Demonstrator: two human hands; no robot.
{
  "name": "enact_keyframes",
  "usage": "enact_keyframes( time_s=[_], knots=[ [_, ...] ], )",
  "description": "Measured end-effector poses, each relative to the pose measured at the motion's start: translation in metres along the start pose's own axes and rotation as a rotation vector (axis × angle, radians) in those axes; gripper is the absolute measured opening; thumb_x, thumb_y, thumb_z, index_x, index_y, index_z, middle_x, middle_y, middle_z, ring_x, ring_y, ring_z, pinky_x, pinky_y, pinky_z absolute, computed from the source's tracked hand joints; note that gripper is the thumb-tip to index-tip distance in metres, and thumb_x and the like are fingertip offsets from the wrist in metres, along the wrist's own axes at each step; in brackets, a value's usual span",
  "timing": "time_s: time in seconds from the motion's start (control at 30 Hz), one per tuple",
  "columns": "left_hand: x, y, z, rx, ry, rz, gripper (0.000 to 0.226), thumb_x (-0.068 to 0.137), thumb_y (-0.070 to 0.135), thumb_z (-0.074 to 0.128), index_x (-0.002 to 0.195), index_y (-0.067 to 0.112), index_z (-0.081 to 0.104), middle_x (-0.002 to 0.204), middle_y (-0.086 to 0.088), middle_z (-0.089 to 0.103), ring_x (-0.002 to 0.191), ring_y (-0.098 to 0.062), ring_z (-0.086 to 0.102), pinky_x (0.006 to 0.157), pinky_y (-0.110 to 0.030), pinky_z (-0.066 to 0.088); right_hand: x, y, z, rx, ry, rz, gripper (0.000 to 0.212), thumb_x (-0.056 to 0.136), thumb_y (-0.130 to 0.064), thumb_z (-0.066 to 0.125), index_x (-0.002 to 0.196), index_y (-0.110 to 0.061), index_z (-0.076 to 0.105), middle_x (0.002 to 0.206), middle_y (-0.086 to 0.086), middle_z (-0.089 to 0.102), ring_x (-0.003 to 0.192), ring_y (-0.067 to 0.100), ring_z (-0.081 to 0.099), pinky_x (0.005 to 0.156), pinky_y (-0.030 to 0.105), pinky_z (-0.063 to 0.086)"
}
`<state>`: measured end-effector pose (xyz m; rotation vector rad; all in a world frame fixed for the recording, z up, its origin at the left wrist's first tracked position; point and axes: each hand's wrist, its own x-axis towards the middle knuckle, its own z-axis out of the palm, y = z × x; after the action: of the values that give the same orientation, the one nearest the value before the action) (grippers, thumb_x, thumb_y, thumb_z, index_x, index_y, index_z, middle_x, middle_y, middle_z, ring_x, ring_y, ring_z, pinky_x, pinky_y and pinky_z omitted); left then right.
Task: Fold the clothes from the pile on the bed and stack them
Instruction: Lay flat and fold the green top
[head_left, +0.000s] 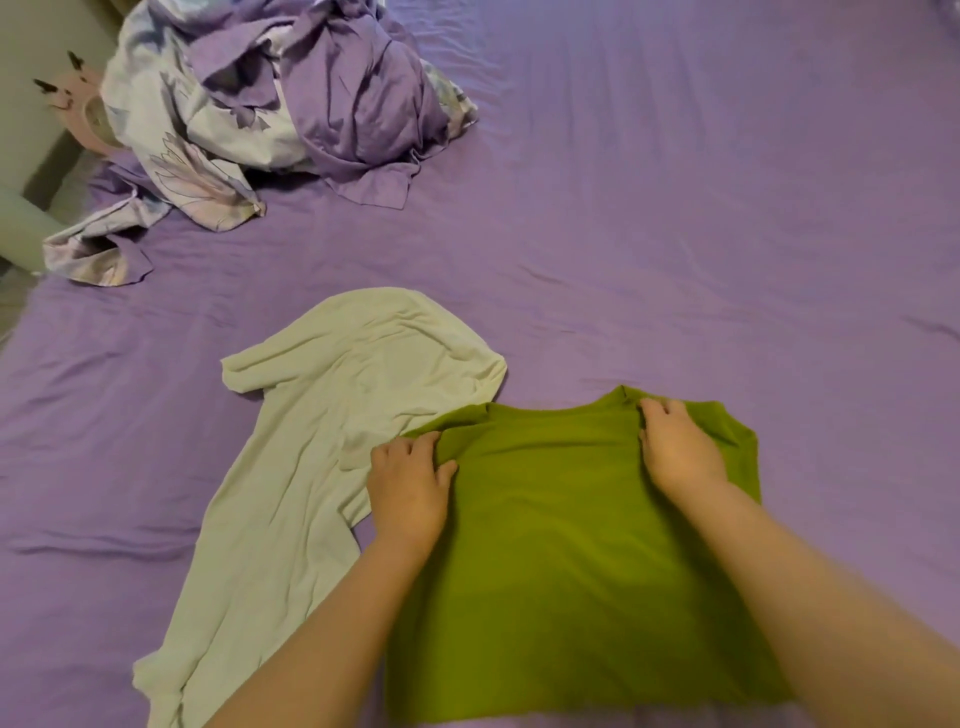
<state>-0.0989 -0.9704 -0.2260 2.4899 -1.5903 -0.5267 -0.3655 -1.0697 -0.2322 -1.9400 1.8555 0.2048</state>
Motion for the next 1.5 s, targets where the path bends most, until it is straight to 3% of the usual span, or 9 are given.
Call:
enact_keyframes(
  time_s=[0.13,0.4,0.63,0.77,0.9,1.1,1.2,1.3,1.5],
  knots=[
    [0.006,-0.003,-0.004,0.043,-0.123,-0.124,0.053,0.091,0.062,0.039,0.135,0.034,0.047,0.124,-0.008,0.051,0.115,-0.029,0.041,0.092,-0.039,0.036,-0.002,0.0,0.0,-0.031,0.026,0.036,0.024,0.099,-0.025,0.045,0.111,-0.006,0.05,0.12,0.019,0.047,0.104,0.038,0.056,0.077,0.042,0.046],
    [0.025,-0.013,-0.019,0.177,-0.115,-0.038,0.028,0.093,0.035,0.053,0.116,0.019,0.056,0.117,-0.009,0.048,0.111,-0.028,0.04,0.087,-0.035,0.042,0.0,0.01,-0.01,-0.168,0.03,0.076,0.032,0.099,-0.037,0.041,0.115,-0.011,0.05,0.127,0.013,0.051,0.113,0.032,0.055,0.082,0.039,0.047],
    [0.023,-0.005,-0.023,-0.302,0.19,-0.239,0.016,0.088,0.028,0.064,0.096,0.015,0.059,0.111,-0.011,0.047,0.105,-0.03,0.042,0.075,-0.031,0.033,0.001,0.014,-0.022,-0.041,0.156,0.138,0.022,0.098,-0.024,0.046,0.107,-0.006,0.055,0.115,0.021,0.058,0.11,0.037,0.054,0.081,0.042,0.046],
    [0.027,-0.005,-0.021,-0.468,0.137,-0.377,0.031,0.089,0.023,0.065,0.115,0.012,0.052,0.126,-0.015,0.043,0.106,-0.033,0.052,0.084,-0.037,0.044,-0.01,0.007,-0.017,0.157,0.205,0.138,0.04,0.094,-0.008,0.049,0.134,-0.003,0.048,0.138,0.027,0.044,0.123,0.039,0.046,0.097,0.044,0.039],
    [0.002,-0.005,-0.011,-0.433,0.071,-0.331,0.075,0.085,0.023,0.071,0.145,0.012,0.027,0.141,-0.017,0.033,0.124,-0.033,0.044,0.102,-0.041,0.038,-0.057,-0.016,0.02,-0.063,0.133,-0.042,0.066,0.091,-0.032,0.059,0.149,-0.018,0.031,0.156,0.02,0.02,0.141,0.038,0.028,0.112,0.05,0.025],
    [-0.031,-0.02,0.007,-0.272,0.085,-0.338,0.083,0.08,0.031,0.074,0.146,0.015,0.027,0.137,-0.015,0.042,0.125,-0.032,0.041,0.1,-0.043,0.038,-0.093,-0.024,0.061,-0.25,-0.055,-0.206,0.072,0.094,-0.061,0.006,0.135,-0.027,0.054,0.141,0.016,0.049,0.13,0.041,0.045,0.096,0.069,0.037],
    [-0.049,-0.033,0.013,-0.436,0.081,-0.358,0.075,0.079,0.027,0.076,0.141,0.01,0.036,0.13,-0.013,0.05,0.118,-0.029,0.049,0.098,-0.042,0.042,-0.079,-0.025,0.056,-0.331,-0.12,-0.174,0.079,0.084,-0.069,-0.012,0.149,-0.04,0.022,0.158,0.01,0.018,0.146,0.034,0.015,0.107,0.068,0.017],
    [-0.065,-0.045,0.015,-0.668,-0.024,-0.464,0.049,0.085,0.029,0.071,0.125,0.009,0.051,0.117,-0.011,0.063,0.099,-0.022,0.06,0.086,-0.035,0.047,-0.075,-0.044,0.055,-0.268,-0.124,-0.085,0.066,0.094,-0.063,0.015,0.152,-0.035,0.002,0.161,0.009,-0.006,0.147,0.03,-0.009,0.114,0.061,0.004],
    [-0.083,-0.044,-0.015,-1.402,-0.416,-0.79,0.072,0.096,0.061,0.024,0.13,0.006,0.056,0.083,-0.018,0.072,0.073,-0.03,0.069,0.063,-0.036,0.059,-0.099,-0.14,0.06,0.28,-0.166,-0.363,0.057,0.097,-0.038,0.048,0.149,-0.021,0.03,0.156,0.004,0.027,0.142,0.02,0.024,0.114,0.031,0.02]
  ],
)
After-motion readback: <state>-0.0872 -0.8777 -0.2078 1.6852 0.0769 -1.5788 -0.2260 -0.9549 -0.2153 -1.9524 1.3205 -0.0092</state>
